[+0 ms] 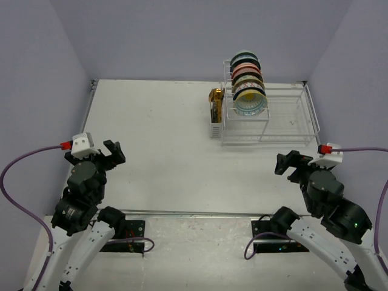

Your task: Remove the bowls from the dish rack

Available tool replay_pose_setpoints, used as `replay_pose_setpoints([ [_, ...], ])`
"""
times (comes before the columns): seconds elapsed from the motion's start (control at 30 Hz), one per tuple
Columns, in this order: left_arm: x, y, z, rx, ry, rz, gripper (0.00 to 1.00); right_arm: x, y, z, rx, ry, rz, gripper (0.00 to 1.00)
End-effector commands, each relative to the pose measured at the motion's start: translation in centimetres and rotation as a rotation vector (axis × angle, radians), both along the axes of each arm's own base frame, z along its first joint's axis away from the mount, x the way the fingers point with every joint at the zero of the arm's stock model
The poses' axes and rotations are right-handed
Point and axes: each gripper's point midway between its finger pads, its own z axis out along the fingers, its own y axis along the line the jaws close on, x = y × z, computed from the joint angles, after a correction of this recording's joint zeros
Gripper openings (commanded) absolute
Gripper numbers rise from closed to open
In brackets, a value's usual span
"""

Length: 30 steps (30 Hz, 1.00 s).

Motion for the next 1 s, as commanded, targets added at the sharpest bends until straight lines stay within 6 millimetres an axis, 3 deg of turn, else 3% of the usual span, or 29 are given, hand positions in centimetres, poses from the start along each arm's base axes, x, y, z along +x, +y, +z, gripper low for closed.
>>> replay_pose_setpoints([
  [0.0, 0.2, 0.3, 0.6, -0.017, -0.023, 0.022, 1.00, 0.2, 0.4, 0.5, 0.048, -0.036, 0.007, 0.99],
  [0.27, 0.6, 0.1, 0.5, -0.020, -0.016, 0.014, 1.00, 0.8, 1.6, 1.1, 0.180, -0.115, 0.019, 0.99],
  [0.33, 0.7, 0.0, 0.6, -0.022, -0.020, 0.006, 1.00, 1.4, 3.2, 2.8, 0.337, -0.203, 0.054, 0.99],
  [0.37, 0.7, -0.1, 0.6, -0.021, -0.020, 0.004, 1.00, 1.9, 4.2, 1.8, 0.356, -0.206, 0.078, 0.99],
  [0.43, 0.8, -0.2, 0.7, -0.023, -0.022, -0.005, 1.00, 2.3, 7.0, 3.4, 0.485, -0.258, 0.184, 0.99],
  [0.5, 1.0, -0.1, 0.6, -0.021, -0.021, -0.003, 1.00, 3.0, 8.4, 3.2, 0.554, -0.249, 0.198, 0.99],
  [0.6, 1.1, -0.4, 0.5, -0.022, -0.021, -0.018, 1.00, 4.9, 10.4, 3.8, 0.625, -0.261, 0.198, 0.99],
  [0.8, 1.1, -0.8, 0.6, -0.024, -0.032, -0.045, 1.00, 8.0, 10.5, 7.0, 0.780, -0.326, 0.089, 0.99],
  [0.87, 1.1, -0.9, 0.7, -0.023, -0.035, -0.053, 1.00, 9.1, 11.9, 7.2, 0.831, -0.303, 0.126, 0.97],
  [0.9, 1.2, -1.0, 0.6, -0.024, -0.033, -0.059, 1.00, 10.0, 11.4, 7.6, 0.888, -0.307, 0.101, 0.96],
  [0.93, 1.2, -1.1, 0.7, -0.023, -0.034, -0.061, 1.00, 10.9, 12.6, 7.4, 0.909, -0.266, 0.135, 0.96],
  [0.97, 1.2, -1.1, 0.6, -0.022, -0.034, -0.064, 1.00, 11.8, 12.3, 7.3, 0.927, -0.264, 0.114, 0.94],
])
